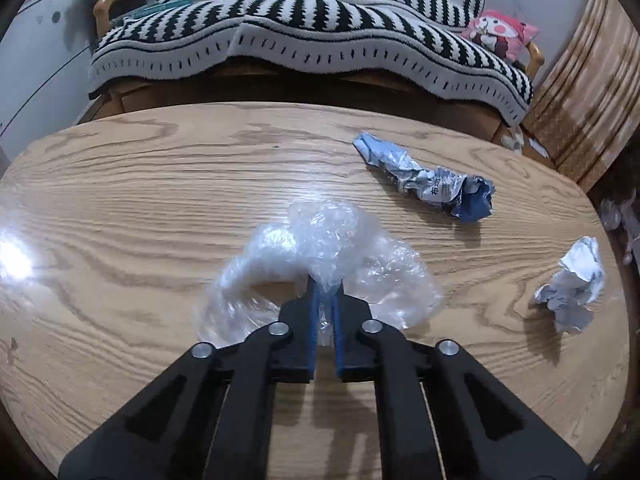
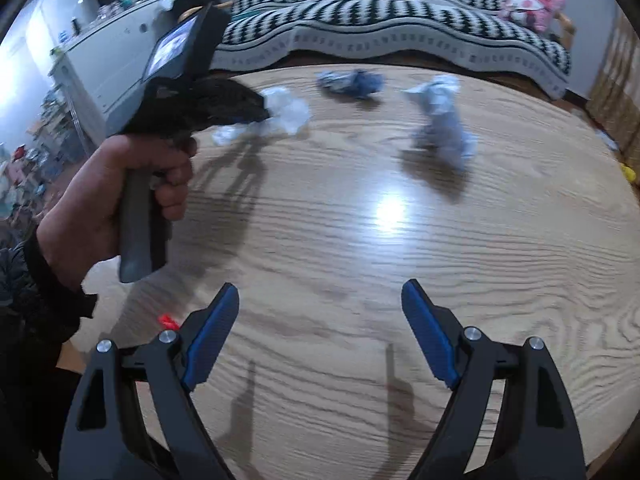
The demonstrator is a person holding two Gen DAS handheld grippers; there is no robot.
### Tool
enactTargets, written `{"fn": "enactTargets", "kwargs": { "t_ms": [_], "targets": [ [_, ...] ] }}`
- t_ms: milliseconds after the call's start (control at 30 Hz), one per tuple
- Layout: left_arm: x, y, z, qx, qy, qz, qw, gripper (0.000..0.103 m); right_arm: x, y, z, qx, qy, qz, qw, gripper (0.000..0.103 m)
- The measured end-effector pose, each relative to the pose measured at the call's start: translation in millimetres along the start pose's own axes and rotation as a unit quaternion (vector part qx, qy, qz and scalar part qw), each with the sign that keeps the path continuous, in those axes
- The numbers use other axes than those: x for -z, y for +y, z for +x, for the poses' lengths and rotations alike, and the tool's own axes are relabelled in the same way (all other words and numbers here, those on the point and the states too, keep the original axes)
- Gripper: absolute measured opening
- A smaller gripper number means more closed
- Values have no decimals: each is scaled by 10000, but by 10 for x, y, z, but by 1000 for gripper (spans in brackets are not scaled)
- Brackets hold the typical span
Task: Collect trash
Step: 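Grasp the clear plastic bag with left tool while right tool grasps the red ribbon, then carry both items over the bin and open both tools to drop them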
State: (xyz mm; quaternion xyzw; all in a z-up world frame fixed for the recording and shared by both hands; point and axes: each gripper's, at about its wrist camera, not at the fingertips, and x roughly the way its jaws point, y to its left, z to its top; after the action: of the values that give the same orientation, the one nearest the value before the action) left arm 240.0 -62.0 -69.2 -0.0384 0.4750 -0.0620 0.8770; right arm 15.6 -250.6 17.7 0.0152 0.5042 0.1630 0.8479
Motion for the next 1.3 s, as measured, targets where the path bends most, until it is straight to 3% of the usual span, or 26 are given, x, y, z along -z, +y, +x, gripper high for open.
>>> {"fn": "enactTargets", "kwargs": {
  "t_ms": [133,333,500,533,567,633,733,867,1067,1200,1300],
  "targets": [
    [62,92,-257,-61,-167,70,9998,4,55,314,68,-362,120,-290,9989,81],
    [251,206,-744,-199,-405,177,9988,4,302,790,206,-351,399,-947,9941,73],
    [449,161,-951,-217,-454,267,9984,4,541,940,229,-74,505,-1260,9907,48],
    [481,148,-973,-212,-445,268,9984,4,564,944,232,-47,514,-1257,9907,32],
    [515,145,-989,-204,-428,262,9985,4,602,938,220,46,455,-1248,9911,22],
    [570,107,-1005,-151,-368,237,9989,4,624,920,200,69,457,-1238,9912,12],
    [655,-39,-1048,-29,-317,244,9992,4,635,816,101,89,369,-1051,9937,10],
    [734,-356,-1139,144,-388,419,9983,4,619,461,-157,219,131,-678,9974,10],
    [967,-1158,-1237,551,-415,979,9928,4,689,-487,-647,638,-248,323,9971,10],
    [1235,-1819,-1303,835,-411,1539,9837,4,821,-1198,-979,1008,-482,1006,9886,10],
    [1532,-2414,-1378,1241,-367,2012,9710,4,1050,-1726,-1273,1279,-634,1520,9780,10]
  ]
}}
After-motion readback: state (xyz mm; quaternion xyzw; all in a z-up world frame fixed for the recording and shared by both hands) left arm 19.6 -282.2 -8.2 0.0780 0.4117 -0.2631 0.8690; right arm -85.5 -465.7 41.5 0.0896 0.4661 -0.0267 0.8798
